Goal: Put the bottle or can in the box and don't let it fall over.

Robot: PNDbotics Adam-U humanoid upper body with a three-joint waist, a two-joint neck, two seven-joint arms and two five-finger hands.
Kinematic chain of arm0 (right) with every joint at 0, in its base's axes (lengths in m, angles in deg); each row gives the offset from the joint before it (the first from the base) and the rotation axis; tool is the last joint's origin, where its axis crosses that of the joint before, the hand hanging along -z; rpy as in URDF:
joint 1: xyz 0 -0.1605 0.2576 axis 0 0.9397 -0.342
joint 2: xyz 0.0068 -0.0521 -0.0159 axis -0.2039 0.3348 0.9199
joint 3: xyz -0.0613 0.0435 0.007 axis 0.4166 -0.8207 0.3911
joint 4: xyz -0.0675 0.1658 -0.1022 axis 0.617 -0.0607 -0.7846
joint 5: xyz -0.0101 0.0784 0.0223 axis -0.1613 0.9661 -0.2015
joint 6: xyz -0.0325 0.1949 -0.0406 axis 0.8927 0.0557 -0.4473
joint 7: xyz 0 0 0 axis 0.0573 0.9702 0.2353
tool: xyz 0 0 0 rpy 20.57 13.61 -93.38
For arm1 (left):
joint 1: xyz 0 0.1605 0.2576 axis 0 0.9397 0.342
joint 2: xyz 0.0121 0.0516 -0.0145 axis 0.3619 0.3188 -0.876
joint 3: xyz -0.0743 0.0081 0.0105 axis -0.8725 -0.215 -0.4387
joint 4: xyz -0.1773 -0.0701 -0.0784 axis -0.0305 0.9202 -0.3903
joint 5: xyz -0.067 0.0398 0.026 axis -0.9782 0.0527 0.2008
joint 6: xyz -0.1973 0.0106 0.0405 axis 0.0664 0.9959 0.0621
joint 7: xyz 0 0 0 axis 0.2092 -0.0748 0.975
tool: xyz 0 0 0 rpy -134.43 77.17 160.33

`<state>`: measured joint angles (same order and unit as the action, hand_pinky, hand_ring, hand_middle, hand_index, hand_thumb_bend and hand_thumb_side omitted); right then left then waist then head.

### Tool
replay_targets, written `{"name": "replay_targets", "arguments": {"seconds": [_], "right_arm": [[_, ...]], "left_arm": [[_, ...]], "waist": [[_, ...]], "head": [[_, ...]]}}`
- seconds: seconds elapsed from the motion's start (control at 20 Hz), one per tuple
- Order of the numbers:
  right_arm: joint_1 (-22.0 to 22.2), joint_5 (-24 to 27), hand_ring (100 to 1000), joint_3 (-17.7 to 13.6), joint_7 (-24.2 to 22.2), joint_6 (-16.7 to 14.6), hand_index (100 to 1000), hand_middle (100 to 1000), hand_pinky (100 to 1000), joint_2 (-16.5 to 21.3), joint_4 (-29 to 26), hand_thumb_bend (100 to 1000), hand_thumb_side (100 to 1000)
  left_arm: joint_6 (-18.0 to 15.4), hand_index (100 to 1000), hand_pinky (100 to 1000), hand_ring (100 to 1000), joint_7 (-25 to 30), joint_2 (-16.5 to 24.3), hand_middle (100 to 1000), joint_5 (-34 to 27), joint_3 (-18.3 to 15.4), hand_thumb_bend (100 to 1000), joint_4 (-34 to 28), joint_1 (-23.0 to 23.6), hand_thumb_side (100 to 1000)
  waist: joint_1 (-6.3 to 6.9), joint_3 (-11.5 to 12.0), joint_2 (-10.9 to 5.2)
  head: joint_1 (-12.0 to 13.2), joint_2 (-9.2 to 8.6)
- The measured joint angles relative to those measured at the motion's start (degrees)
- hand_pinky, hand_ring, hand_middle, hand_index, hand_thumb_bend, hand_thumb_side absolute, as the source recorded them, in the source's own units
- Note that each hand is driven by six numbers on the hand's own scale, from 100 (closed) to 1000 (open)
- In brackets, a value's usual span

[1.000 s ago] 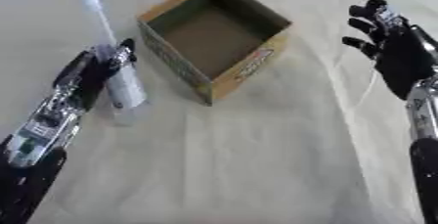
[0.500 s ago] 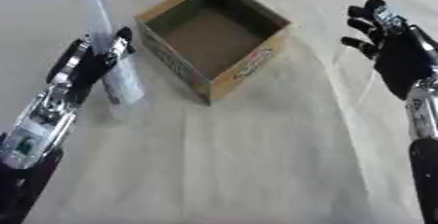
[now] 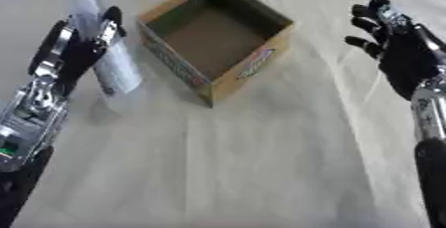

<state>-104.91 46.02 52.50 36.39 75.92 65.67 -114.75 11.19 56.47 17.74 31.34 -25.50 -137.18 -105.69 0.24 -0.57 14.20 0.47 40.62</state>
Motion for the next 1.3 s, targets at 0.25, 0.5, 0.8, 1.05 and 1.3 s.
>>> {"name": "replay_targets", "arguments": {"seconds": [0.25,0.5,0.8,1.05,1.3], "right_arm": [[-1.38,0.41,1000,0.41,-0.28,0.25,708,919,886,-0.50,-0.48,100,615],[-4.13,0.71,1000,1.58,-1.04,0.65,708,920,887,-1.32,-1.59,100,615],[-7.27,0.95,1000,3.17,-2.42,1.31,708,920,888,-2.81,-2.65,100,616],[-8.23,0.80,1000,4.03,-3.45,1.71,708,921,889,-3.52,-2.80,100,619],[-8.64,0.49,1000,4.41,-4.10,1.93,693,902,890,-3.74,-2.80,100,619]], "left_arm": [[0.44,128,633,336,-1.48,2.11,100,-1.28,-0.65,100,-1.00,-6.89,672],[-0.25,128,647,336,-3.71,3.53,100,-0.29,-1.35,100,2.90,-13.29,672],[-3.82,131,691,343,-7.49,3.39,100,4.89,-2.27,100,13.69,-18.79,672],[-7.31,134,746,350,-10.77,2.34,100,9.88,-3.31,100,23.03,-22.07,672],[-9.64,199,757,468,-11.52,1.54,181,12.65,-3.88,100,27.96,-23.18,672]], "waist": [[0.00,-1.98,0.15],[0.71,-5.48,2.52],[1.49,-10.11,5.05],[2.22,-12.42,6.22],[2.51,-13.11,6.61]], "head": [[0.76,-1.44],[3.01,-4.03],[6.90,-6.92],[9.23,-8.06],[10.15,-8.48]]}}
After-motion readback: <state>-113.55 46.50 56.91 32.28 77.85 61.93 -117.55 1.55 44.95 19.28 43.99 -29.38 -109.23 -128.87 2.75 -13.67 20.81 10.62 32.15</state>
